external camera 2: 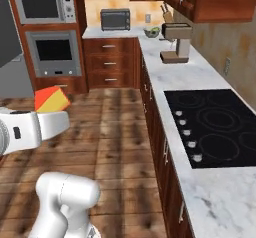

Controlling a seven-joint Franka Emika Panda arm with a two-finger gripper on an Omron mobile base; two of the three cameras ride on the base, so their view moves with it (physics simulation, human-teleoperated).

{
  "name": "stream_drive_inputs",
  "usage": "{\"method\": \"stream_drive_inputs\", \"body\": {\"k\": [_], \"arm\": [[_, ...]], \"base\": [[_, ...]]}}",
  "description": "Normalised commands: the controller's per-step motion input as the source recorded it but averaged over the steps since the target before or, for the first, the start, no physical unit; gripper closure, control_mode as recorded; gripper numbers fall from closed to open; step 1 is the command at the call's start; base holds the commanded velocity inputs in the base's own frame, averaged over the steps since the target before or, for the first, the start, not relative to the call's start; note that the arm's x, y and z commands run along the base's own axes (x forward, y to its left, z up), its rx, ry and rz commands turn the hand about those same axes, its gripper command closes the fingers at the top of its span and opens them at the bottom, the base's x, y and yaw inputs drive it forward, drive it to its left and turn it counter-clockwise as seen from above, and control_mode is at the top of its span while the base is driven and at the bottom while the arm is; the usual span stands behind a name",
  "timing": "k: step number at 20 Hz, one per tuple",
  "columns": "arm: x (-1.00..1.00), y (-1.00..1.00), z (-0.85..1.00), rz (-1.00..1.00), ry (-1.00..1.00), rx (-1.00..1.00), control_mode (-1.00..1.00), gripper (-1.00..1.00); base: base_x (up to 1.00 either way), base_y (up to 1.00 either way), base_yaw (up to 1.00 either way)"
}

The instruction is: Pick the cheese from the fridge and the cheese grater from the cabinet and place them next to the salad bowl.

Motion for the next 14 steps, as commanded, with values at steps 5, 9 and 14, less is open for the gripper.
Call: {"method": "stream_drive_inputs", "body": {"k": [5, 9, 14], "arm": [[0.00, 0.00, 0.00, 0.00, 0.00, 0.00, 1.00, 1.00], [0.00, 0.00, 0.00, 0.00, 0.00, 0.00, 1.00, 1.00], [0.00, 0.00, 0.00, 0.00, 0.00, 0.00, 1.00, 1.00]], "base": [[1.00, 0.32, 0.06], [1.00, 0.28, 0.06], [1.00, 0.17, 0.07]]}}
